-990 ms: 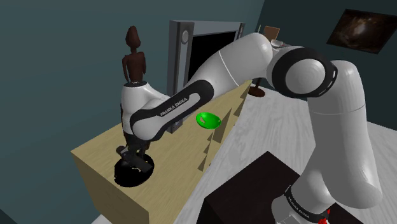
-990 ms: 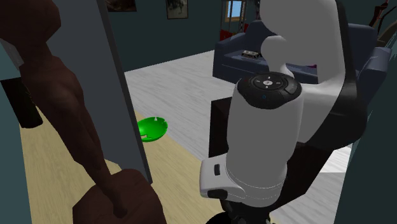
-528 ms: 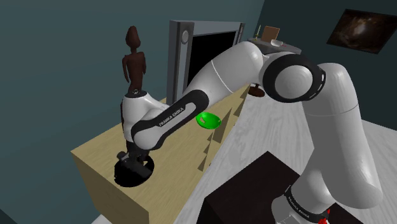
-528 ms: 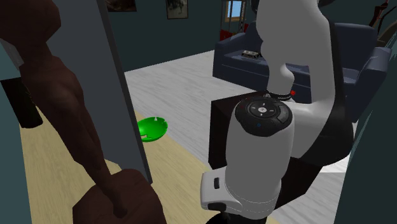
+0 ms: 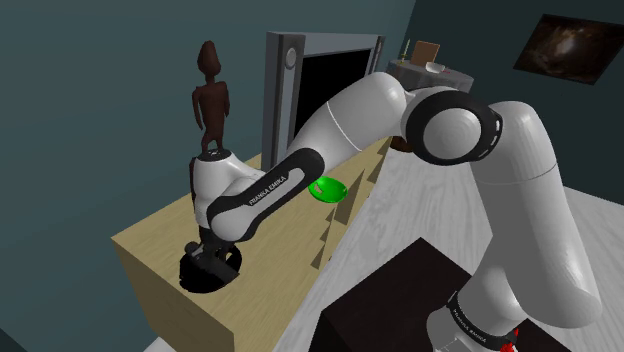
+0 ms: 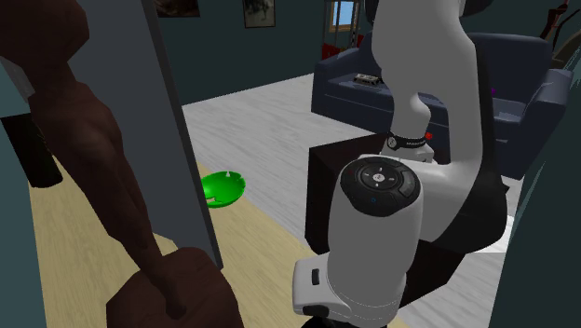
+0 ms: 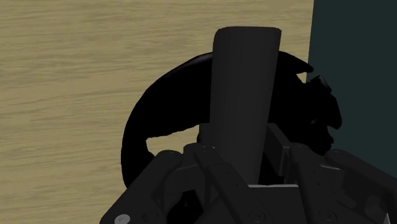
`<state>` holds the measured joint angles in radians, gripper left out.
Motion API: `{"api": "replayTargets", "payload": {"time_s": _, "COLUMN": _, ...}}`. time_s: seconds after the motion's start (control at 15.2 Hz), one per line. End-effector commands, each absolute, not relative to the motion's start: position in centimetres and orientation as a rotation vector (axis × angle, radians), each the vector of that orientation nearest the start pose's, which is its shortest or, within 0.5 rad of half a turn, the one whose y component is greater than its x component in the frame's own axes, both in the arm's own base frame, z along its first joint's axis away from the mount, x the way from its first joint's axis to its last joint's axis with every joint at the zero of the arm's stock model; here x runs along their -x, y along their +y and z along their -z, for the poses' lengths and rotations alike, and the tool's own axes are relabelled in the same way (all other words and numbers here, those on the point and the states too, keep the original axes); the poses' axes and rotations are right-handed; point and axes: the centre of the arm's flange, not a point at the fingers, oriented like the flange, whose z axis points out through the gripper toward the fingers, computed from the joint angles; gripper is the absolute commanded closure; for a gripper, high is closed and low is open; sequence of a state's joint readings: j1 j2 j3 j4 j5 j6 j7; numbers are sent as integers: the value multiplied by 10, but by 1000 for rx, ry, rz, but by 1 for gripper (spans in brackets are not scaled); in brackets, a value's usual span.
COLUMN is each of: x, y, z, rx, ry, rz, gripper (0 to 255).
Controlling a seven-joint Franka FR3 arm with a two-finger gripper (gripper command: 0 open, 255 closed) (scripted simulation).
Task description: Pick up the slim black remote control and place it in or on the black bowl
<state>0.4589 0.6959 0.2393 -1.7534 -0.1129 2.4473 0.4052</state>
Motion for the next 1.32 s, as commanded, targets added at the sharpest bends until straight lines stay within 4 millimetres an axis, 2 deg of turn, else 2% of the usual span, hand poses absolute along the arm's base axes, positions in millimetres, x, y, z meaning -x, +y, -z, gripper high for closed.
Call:
{"api": "replayTargets", "payload": {"time_s": 0.0, "x": -518, "y": 417, "z": -184, "rx": 3023, "ry": -494, "rz": -36, "gripper": 255}}
{"api": "replayTargets", "payload": {"time_s": 0.07, "x": -518, "y": 417, "z": -184, "rx": 3023, "ry": -494, "rz": -36, "gripper": 255}}
{"api": "replayTargets", "payload": {"time_s": 0.13, "x": -518, "y": 417, "z": -184, "rx": 3023, "ry": -494, "rz": -36, "gripper": 0}}
{"api": "replayTargets", "payload": {"time_s": 0.46, "x": -518, "y": 417, "z": -184, "rx": 3023, "ry": -494, "rz": -36, "gripper": 0}}
{"api": "replayTargets", "payload": {"time_s": 0.73, "x": -520, "y": 414, "z": -233, "rx": 3023, "ry": -494, "rz": -36, "gripper": 0}}
{"api": "replayTargets", "payload": {"time_s": 1.25, "x": -520, "y": 414, "z": -233, "rx": 3023, "ry": -494, "rz": -36, "gripper": 0}}
